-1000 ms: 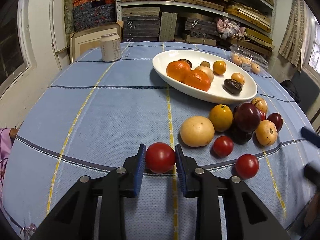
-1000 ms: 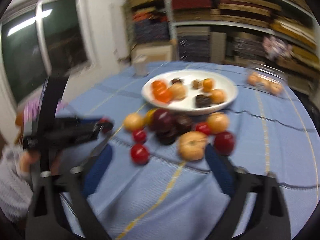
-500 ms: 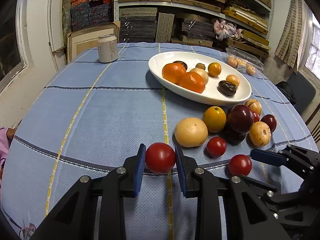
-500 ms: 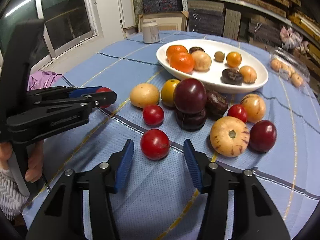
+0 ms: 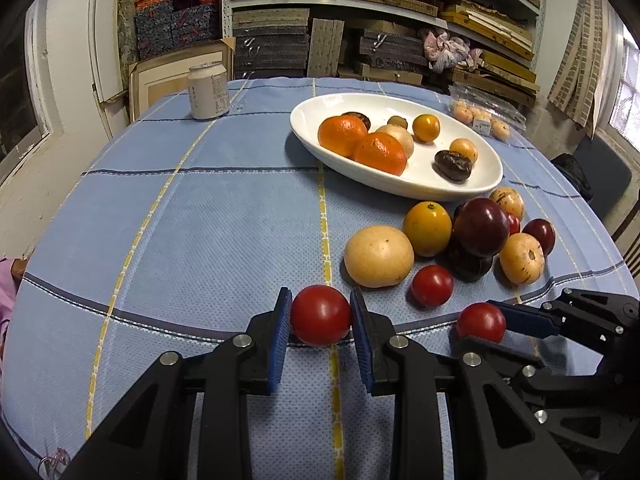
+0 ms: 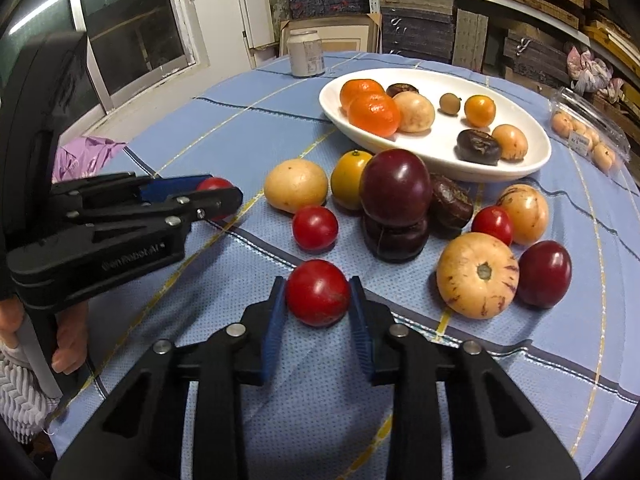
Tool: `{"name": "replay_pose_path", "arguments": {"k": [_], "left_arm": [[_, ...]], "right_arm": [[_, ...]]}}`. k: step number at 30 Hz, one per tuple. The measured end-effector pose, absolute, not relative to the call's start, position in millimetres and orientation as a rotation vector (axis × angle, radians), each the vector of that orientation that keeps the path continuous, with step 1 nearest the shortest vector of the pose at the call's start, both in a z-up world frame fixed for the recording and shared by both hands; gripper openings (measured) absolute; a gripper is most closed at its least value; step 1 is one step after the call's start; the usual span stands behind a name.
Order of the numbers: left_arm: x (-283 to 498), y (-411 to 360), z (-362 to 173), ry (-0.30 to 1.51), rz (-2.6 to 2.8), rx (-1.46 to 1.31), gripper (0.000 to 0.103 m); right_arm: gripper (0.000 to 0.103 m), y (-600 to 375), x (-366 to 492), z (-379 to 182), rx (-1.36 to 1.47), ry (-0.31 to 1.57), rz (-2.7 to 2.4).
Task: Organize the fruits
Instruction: 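Grasp a red tomato with the left tool while the right tool grasps another red tomato, then carry both red tomatoes to the white plate and open both tools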
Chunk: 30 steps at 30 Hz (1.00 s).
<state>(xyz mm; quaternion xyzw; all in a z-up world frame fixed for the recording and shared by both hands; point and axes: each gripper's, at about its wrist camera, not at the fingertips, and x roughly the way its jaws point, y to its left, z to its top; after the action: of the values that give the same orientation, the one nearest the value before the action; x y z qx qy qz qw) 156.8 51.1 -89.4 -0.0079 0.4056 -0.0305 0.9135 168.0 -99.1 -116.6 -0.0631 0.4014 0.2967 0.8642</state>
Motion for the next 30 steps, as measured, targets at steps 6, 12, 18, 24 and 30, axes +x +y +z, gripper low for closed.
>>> {"name": "replay_pose_path", "arguments": {"k": [6,12,18,24,30], "left_arm": [[157.5,48.7,-93.4,0.843,-0.066,-0.007,0.03],[150.3,46.1,-90.7,0.828,-0.071,-0.01,0.03],[129.1,24.1,-86.5,0.809,-0.092,0.047,0.03],[103.2,3.9,-84.5,0.81,-0.152,0.053,0.03],[137.4,-2.4,-44.3,0.753,-0.129,0.062,0.03]], "right_arm": [[0.03,-113.1,158.2,-107.9,-0.119,0.789,0.601],[0.03,-142.3,148.2,-101.9,-0.046,0.774,0.564],[0.03,-151.7,128.3,-101.1,-0.019,0.776,0.571],[0.03,-163.0,112.1,-101.3,0.032,0.795,0.586],[0.03,-179.8,119.3,-49.6,0.005,0.646,0.532]]}}
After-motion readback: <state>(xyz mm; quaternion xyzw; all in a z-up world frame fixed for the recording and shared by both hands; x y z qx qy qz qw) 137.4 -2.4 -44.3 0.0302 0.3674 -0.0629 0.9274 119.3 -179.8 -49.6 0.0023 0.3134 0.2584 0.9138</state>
